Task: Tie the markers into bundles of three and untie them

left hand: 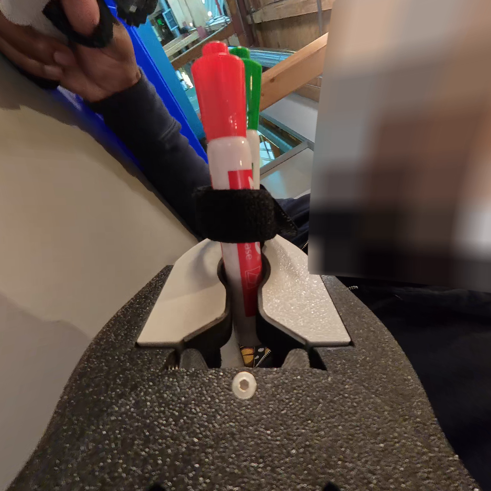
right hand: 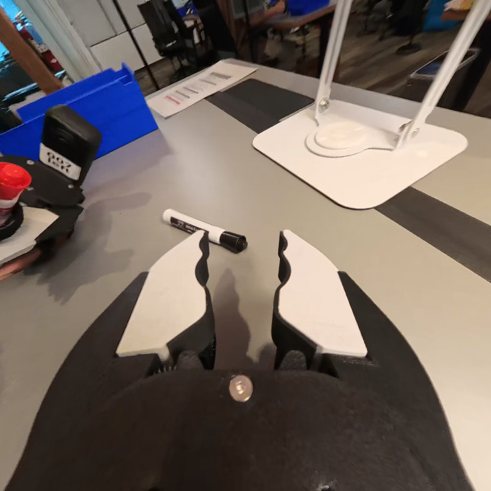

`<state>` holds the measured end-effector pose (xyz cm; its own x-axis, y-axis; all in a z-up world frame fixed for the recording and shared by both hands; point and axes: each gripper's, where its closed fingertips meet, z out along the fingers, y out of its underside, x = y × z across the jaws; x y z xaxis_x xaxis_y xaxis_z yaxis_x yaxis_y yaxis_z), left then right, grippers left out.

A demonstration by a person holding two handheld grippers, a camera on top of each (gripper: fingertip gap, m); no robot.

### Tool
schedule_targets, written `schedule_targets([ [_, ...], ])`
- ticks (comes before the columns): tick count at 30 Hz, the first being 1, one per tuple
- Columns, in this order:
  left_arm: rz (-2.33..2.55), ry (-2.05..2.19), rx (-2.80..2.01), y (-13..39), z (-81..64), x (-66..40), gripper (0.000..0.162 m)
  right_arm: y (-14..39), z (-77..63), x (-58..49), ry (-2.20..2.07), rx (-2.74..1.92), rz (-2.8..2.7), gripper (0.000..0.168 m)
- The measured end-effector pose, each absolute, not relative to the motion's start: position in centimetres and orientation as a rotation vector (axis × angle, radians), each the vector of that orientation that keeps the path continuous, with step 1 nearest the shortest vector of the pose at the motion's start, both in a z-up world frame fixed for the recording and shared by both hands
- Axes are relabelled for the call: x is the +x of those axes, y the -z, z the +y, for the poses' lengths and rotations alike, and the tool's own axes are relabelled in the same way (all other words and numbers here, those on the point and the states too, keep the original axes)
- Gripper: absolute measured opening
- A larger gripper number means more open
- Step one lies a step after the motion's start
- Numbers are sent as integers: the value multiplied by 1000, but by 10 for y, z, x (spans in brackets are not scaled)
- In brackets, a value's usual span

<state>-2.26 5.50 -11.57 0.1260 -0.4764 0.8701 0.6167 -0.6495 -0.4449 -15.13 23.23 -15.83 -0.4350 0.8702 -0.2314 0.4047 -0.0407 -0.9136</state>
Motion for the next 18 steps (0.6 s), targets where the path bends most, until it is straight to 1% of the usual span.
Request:
schedule_targets([
  [3,-197,1564,-1680,130,58,-30,15,165,224,-160,-1412,-1230,-1967,52],
  [7,-229,1467,-1792,143,59,-36,15,187,202,-170,-1138,-934,-2195,59],
  [12,-173,1301,-1939,158,59,-37,16,212,188,-178,-944,-736,-2389,60],
  [14,-143,1220,-2000,165,58,-39,15,217,184,-180,-935,-755,-2442,54],
  [15,-127,1177,-2027,168,57,-40,15,218,182,-180,-940,-769,-2458,47],
  [16,-114,1144,-2048,170,57,-42,16,219,179,-179,-947,-782,-2475,34],
  [18,-86,1098,-2058,170,56,-44,15,221,175,-174,-948,-791,-2505,19],
])
